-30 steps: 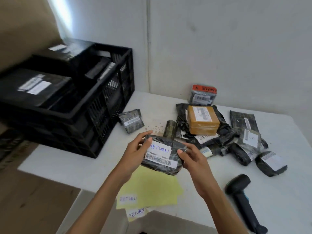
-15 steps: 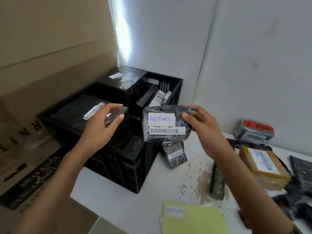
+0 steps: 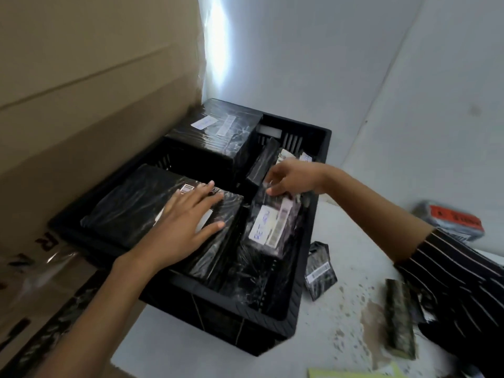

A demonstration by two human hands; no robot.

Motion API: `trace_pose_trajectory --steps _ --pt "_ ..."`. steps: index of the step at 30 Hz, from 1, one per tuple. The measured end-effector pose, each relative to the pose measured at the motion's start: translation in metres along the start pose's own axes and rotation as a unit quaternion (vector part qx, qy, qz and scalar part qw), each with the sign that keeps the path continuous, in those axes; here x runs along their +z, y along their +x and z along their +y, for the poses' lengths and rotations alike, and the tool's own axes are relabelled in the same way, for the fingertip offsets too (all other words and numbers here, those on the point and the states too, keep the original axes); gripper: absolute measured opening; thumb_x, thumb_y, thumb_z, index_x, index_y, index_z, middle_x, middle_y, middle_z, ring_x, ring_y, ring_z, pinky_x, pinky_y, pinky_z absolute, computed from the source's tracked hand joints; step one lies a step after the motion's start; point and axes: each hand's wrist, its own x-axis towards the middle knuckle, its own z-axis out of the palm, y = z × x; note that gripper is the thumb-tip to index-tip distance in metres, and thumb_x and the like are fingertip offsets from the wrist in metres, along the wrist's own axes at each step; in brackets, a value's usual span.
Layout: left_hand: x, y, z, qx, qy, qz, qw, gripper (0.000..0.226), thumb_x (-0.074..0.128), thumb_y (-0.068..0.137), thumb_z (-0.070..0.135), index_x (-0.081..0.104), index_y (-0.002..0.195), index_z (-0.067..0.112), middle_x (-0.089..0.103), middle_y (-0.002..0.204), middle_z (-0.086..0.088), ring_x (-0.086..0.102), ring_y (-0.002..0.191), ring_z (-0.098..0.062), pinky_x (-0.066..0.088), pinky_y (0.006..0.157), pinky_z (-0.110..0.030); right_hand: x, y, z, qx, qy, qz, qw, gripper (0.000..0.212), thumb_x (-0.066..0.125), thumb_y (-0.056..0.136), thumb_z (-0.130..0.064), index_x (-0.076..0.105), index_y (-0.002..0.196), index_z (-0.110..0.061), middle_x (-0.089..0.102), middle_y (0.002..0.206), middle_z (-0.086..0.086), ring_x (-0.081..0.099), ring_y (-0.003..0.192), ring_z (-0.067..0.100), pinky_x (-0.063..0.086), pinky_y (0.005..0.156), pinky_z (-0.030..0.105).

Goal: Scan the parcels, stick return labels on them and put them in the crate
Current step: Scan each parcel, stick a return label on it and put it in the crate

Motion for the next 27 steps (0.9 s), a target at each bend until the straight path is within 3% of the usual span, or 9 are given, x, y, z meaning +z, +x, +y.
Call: trace_pose_trajectory --steps 3,7,8,11,14,18,21,27 --pt "0.006 0.002 -0.005 0.003 0.008 -0.022 1.000 0.102 -0.001 0.066 0.086 0.026 0.147 0.030 0.009 0.157 0.010 -0.002 0.143 -0.002 -0.009 0.116 -0.029 0.027 0.024 0.002 0.068 -0.012 -0.107 0.992 0.023 0.060 0.089 -0.005 0.057 0.111 0.002 0.054 0.087 0.011 0.051 0.073 0.021 0.049 0.062 0.032" --pt "0.007 0.002 -0.006 0.006 0.003 -0.025 1.000 0.111 -0.017 0.062 0.086 0.022 0.148 0.029 0.007 0.158 0.010 -0.005 0.143 -0.004 -0.012 0.115 -0.031 0.068 0.041 0.005 0.118 -0.002 -0.183 0.976 0.025 0.058 0.090 -0.001 0.051 0.114 -0.002 0.051 0.088 0.005 0.050 0.074 0.016 0.049 0.066 0.032" --pt "0.007 0.003 -0.005 0.006 0.007 -0.027 1.000 0.111 -0.019 0.061 0.086 0.020 0.149 0.030 0.005 0.158 0.010 -0.006 0.143 -0.004 -0.012 0.115 -0.031 0.074 0.043 0.006 0.127 -0.003 -0.201 0.971 0.027 0.057 0.090 -0.003 0.049 0.117 -0.003 0.051 0.093 0.004 0.051 0.080 0.016 0.049 0.068 0.033" --pt "0.008 0.004 -0.006 0.005 0.022 -0.035 0.999 0.110 -0.023 0.060 0.084 0.014 0.149 0.032 0.000 0.158 0.012 -0.011 0.143 -0.003 -0.015 0.114 -0.031 0.082 0.044 0.009 0.143 -0.029 -0.257 0.955 0.046 0.052 0.094 -0.007 0.038 0.139 -0.008 0.044 0.136 0.006 0.043 0.125 0.025 0.049 0.085 0.043" --pt "0.008 0.004 -0.005 0.004 0.024 -0.040 0.999 0.107 -0.022 0.061 0.083 0.011 0.149 0.032 -0.002 0.158 0.011 -0.013 0.142 -0.003 -0.015 0.114 -0.032 0.081 0.042 0.009 0.157 -0.012 -0.278 0.947 0.051 0.045 0.097 -0.006 0.027 0.145 -0.009 0.035 0.147 0.011 0.039 0.131 0.029 0.048 0.093 0.050" --pt "0.009 0.004 -0.003 0.003 0.042 -0.049 0.998 0.100 -0.016 0.063 0.081 0.005 0.149 0.034 -0.006 0.158 0.011 -0.017 0.141 -0.003 -0.016 0.114 -0.033 0.078 0.039 0.004 0.141 0.000 -0.256 0.956 0.044 0.043 0.098 -0.009 0.034 0.141 -0.011 0.045 0.139 0.009 0.051 0.115 0.024 0.045 0.098 0.045" --pt "0.008 0.004 -0.002 0.000 0.031 -0.056 0.998 0.090 -0.005 0.069 0.071 0.009 0.149 0.034 -0.004 0.158 0.011 -0.014 0.142 -0.004 -0.015 0.115 -0.034 0.067 0.029 0.001 0.097 -0.007 -0.190 0.977 0.032 0.046 0.096 -0.009 0.050 0.128 -0.007 0.055 0.126 0.008 0.057 0.111 0.022 0.046 0.093 0.037" --pt "0.002 0.001 0.016 0.026 -0.062 -0.004 0.998 0.081 0.016 0.075 0.069 0.042 0.139 0.026 0.027 0.153 0.008 0.015 0.144 -0.010 0.000 0.118 -0.035 0.029 -0.035 0.009 -0.032 0.077 0.006 0.996 0.018 0.055 0.093 -0.013 0.062 0.108 -0.006 0.066 0.106 0.013 0.062 0.098 0.026 0.050 0.088 0.034"
